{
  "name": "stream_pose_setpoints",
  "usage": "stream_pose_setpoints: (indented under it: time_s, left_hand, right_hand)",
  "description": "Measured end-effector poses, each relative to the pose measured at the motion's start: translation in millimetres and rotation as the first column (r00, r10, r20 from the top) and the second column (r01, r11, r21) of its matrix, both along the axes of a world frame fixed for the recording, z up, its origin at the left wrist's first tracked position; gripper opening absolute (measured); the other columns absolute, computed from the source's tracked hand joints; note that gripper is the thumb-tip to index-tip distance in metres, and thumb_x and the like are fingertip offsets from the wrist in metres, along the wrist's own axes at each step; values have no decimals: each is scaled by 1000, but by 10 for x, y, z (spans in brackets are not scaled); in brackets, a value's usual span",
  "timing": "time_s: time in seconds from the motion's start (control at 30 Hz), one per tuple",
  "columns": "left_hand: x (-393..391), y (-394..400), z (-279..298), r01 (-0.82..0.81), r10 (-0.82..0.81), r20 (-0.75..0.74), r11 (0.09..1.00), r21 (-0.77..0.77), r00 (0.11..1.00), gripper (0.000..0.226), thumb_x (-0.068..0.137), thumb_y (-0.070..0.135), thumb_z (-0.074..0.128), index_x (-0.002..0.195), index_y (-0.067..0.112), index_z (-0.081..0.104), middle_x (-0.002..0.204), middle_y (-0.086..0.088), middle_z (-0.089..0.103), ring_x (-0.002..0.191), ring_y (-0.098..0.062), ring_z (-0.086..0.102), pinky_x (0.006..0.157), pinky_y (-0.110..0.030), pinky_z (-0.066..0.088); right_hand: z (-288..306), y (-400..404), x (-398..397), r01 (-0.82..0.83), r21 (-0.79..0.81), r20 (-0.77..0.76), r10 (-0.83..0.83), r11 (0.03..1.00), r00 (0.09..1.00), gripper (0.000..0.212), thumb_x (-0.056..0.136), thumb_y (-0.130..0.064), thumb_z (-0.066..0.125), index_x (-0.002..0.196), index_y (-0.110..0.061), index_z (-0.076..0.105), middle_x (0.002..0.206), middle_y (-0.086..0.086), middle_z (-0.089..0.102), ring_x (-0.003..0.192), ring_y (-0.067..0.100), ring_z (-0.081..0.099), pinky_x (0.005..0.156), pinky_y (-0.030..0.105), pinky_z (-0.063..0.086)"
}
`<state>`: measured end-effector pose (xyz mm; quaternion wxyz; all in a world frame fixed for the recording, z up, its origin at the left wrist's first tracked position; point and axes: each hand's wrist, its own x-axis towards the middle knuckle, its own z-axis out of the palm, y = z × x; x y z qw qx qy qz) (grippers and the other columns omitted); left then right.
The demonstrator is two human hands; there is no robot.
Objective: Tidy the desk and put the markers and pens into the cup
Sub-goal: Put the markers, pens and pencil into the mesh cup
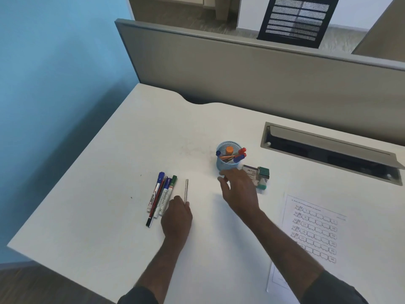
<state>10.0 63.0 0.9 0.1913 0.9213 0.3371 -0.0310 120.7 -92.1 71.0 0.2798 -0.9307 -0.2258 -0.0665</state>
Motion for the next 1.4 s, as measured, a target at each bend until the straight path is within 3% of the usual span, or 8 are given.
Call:
stream_pose_setpoints:
  time_s: [0.23, 0.47, 0.67, 0.83, 0.93, 1.1, 1.27, 1.4]
  left_hand:
    - [44, -101, 50, 73, -73, -17, 997, -8, 997, 25, 101, 36, 44, 100, 16, 59, 98, 2, 65, 92, -18, 64, 76, -33, 53]
    - [84, -320, 92, 218, -142, 330, 954, -206, 933, 13, 96, 38, 57, 93, 26, 61, 85, 13, 64, 74, -5, 58, 67, -14, 43]
    - [105, -410, 133, 319, -209, 439, 928, -192, 874, 20, 99, 44, 52, 103, 28, 63, 94, 17, 66, 78, 2, 56, 69, 2, 37]
    - [81, -379, 138, 329, -197, 504, 926, -186, 841, 25, 102, 32, 51, 118, 19, 65, 110, 8, 71, 97, -5, 65, 83, -17, 51]
    - [47, -341, 118, 301, -177, 488, 935, -187, 855, 23, 101, 26, 56, 121, 18, 63, 101, 9, 69, 85, -8, 64, 76, -22, 53]
    - [-13, -246, 70, 242, -135, 463, 954, -179, 876, 22, 97, 23, 61, 119, 19, 62, 95, 9, 66, 78, -7, 59, 71, -29, 56]
    - [-64, -150, 20, 191, -126, 459, 977, -97, 879, 24, 94, 19, 66, 117, 12, 64, 108, 1, 69, 98, -20, 65, 82, -38, 57]
    - [-106, -64, -11, 151, -141, 402, 989, 7, 905, 30, 91, 19, 69, 118, 7, 65, 119, -7, 66, 110, -30, 61, 91, -44, 54]
  right_hand:
    - [-139, 38, -124, 20, -35, -303, -29, 999, 952, 29, 97, -37, 57, 120, -22, 66, 110, -4, 70, 98, 14, 60, 80, 24, 44]
    - [-101, 129, -77, 185, 67, -488, -129, 980, 863, 35, 95, -45, 58, 121, -22, 66, 109, -8, 71, 95, 12, 64, 87, 28, 49]
    - [33, 98, 8, 343, 301, -561, -126, 890, 818, 22, 93, -26, 65, 113, -18, 70, 97, -7, 70, 88, 15, 69, 81, 34, 59]
    - [312, -4, 173, 331, 445, -426, -129, 832, 896, 19, 93, -23, 66, 110, -18, 73, 90, -3, 73, 75, 14, 70, 71, 37, 60]
    - [506, -66, 341, 340, 550, -356, -154, 763, 922, 17, 95, -21, 63, 107, -16, 74, 87, -1, 75, 73, 14, 72, 68, 29, 59]
    - [706, -182, 586, 325, 636, -234, -227, 699, 945, 16, 98, -20, 58, 105, -15, 72, 92, -2, 72, 75, 15, 72, 71, 43, 61]
    - [667, -196, 613, 305, 586, -174, -251, 751, 952, 17, 98, -17, 57, 106, -11, 71, 99, 2, 68, 85, 21, 69, 73, 45, 60]
    - [589, -187, 530, 297, 505, -163, -248, 810, 955, 18, 96, -19, 62, 109, -12, 73, 103, -1, 72, 81, 11, 68, 72, 36, 60]
